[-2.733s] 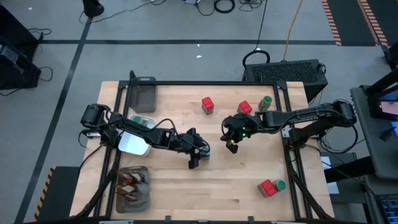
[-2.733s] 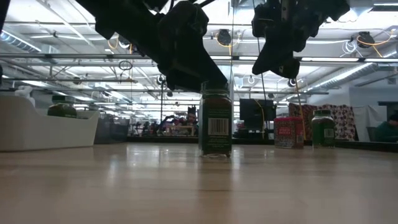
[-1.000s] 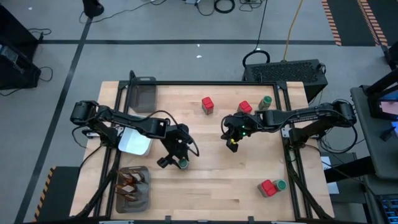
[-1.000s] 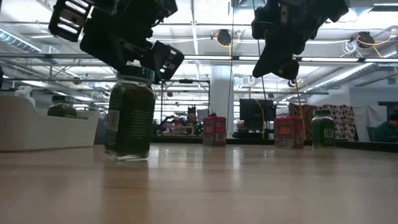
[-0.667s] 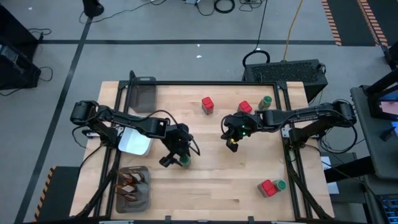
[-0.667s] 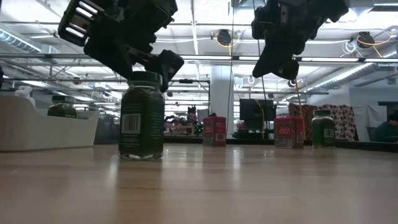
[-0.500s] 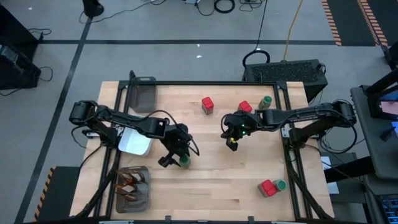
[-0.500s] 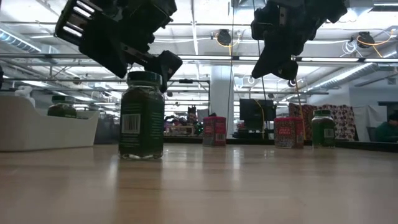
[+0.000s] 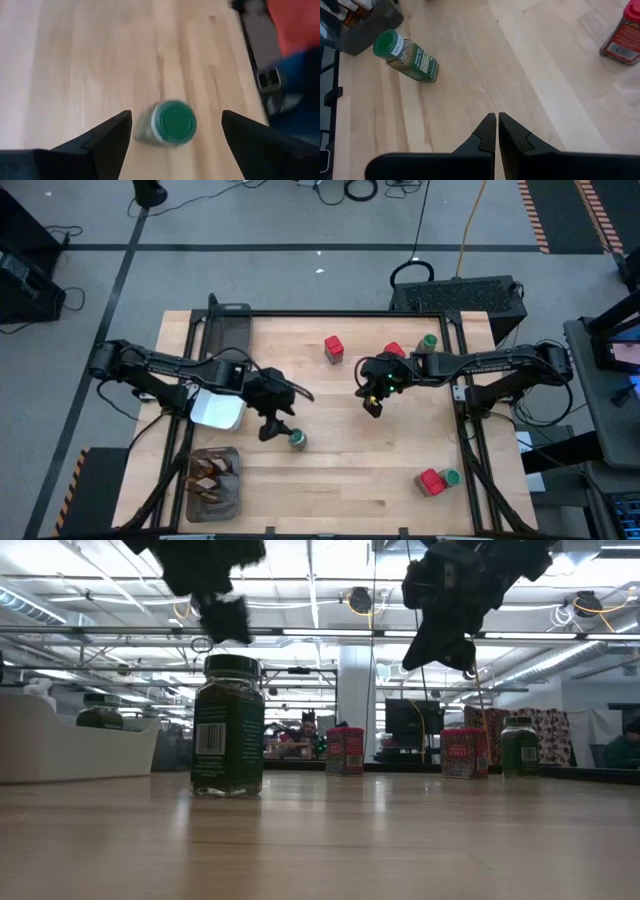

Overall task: Sort spices by type
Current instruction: Put the green seasoning bottle into the white bin

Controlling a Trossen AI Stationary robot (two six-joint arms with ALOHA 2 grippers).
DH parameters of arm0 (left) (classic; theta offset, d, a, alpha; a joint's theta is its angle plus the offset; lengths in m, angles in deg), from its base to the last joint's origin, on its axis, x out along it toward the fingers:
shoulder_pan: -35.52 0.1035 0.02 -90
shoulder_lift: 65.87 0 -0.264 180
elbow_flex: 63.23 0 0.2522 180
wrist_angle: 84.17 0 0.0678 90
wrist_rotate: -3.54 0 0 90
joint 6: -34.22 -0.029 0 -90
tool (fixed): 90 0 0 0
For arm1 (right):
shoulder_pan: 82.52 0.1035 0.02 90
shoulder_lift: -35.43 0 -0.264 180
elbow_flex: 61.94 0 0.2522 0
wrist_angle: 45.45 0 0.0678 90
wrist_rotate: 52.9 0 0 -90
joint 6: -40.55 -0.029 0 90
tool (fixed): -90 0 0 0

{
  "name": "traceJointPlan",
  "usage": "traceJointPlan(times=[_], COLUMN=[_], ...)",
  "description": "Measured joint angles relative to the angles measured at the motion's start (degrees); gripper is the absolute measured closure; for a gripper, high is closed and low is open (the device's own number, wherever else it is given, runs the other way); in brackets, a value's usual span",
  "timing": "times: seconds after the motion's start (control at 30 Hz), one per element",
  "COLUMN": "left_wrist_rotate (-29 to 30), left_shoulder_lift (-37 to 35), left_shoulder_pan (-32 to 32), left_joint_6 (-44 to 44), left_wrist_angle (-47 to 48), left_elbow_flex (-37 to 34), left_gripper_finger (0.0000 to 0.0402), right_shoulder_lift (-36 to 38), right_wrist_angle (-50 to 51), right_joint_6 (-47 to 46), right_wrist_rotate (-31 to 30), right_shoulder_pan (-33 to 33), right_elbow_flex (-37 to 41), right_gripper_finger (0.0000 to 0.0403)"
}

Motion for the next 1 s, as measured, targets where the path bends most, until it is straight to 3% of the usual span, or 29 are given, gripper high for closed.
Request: traceJointPlan(times=[0.17, 0.3, 0.47, 0.63, 0.7, 0.8, 1.0], left_wrist_rotate=[4.0, 8.5, 16.3, 25.7, 28.1, 28.5, 28.0], left_shoulder_lift=[1.4, 1.7, 1.7, 1.9, 2.5, 4.3, 10.8], left_shoulder_pan=[-2.7, -5.5, -9.5, -12.5, -12.9, -13.5, -14.5], left_joint_6=[28.1, 41.4, 50.7, 60.1, 63.6, 65.9, 63.9], left_wrist_angle=[4.2, 3.9, 3.2, 4.3, 4.0, 3.4, 12.1], left_elbow_flex=[0.0, -0.1, -0.1, -0.1, -0.1, 0.7, 10.6], left_gripper_finger=[0.0089, 0.0089, 0.0089, 0.0089, 0.0089, 0.0089, 0.0089], right_shoulder_lift=[0.0, 0.0, 0.0, 0.0, 0.0, 0.2, 0.2], right_wrist_angle=[-0.5, -1.8, -5.6, -7.2, -6.2, -3.4, 0.2], right_joint_6=[-0.2, -1.6, -2.4, 5.6, 8.3, 10.9, 15.8], right_wrist_rotate=[0.1, 0.2, 0.1, 1.0, 4.7, 10.5, 10.7], right_shoulder_pan=[0.0, 0.0, 0.2, 0.1, -0.3, -0.3, -0.1], right_elbow_flex=[0.0, 0.0, 0.0, 0.0, 0.0, 0.0, 0.0], right_gripper_finger=[0.0403, 0.0403, 0.0403, 0.0403, 0.0403, 0.0403, 0.0403])
